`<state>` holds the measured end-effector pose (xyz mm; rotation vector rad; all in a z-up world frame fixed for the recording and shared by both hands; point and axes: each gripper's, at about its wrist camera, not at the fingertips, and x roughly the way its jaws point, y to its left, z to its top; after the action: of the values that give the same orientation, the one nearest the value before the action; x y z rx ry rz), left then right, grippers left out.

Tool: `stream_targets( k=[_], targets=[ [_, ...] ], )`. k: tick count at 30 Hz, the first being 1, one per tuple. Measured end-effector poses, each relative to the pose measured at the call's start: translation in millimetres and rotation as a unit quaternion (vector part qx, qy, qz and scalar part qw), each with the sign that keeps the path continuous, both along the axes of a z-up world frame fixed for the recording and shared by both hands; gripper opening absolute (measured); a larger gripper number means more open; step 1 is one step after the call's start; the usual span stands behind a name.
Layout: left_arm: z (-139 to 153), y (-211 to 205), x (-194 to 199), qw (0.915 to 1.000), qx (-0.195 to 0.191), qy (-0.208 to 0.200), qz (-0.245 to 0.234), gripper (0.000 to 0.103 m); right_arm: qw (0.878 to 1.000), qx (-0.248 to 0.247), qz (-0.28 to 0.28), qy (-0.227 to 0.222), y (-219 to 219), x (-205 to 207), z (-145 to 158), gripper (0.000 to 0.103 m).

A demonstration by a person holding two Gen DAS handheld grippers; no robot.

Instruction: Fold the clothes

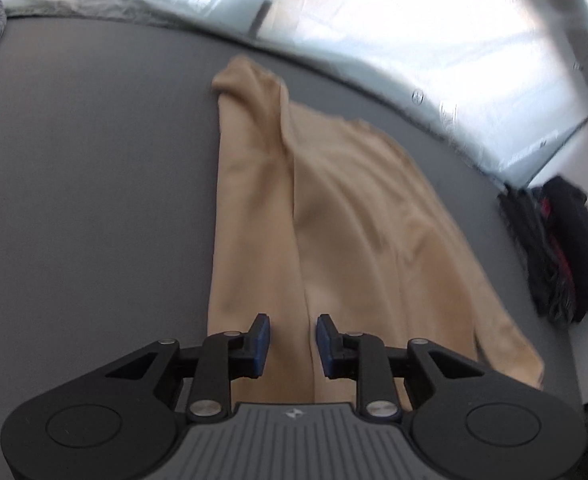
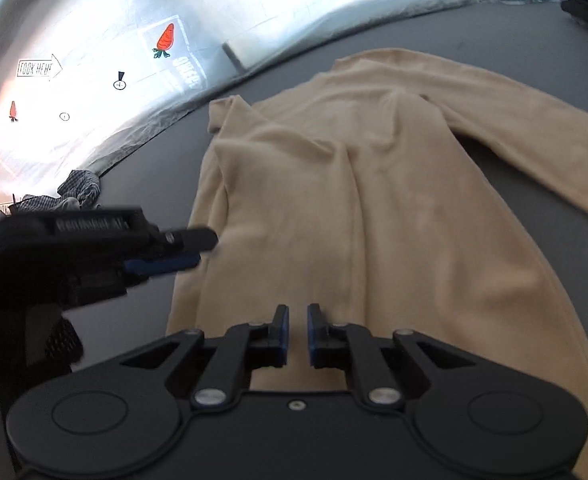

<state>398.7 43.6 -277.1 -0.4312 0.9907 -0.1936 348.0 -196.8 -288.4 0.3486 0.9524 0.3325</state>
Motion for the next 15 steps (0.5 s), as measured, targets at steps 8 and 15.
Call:
stream_targets(
  k=[8, 15],
  targets=[
    [0, -21, -51, 0.9980, 0.055, -0.027, -0.013, 0.028, 0.998, -0.027, -0.059, -0.002, -52, -26, 10, 0.011],
    [2, -26, -60, 0.9964, 0.075, -0.035, -0.018, 0.028, 0.987, -0.087, -0.129, -0.028, -106, -25, 29, 0.014]
  ],
)
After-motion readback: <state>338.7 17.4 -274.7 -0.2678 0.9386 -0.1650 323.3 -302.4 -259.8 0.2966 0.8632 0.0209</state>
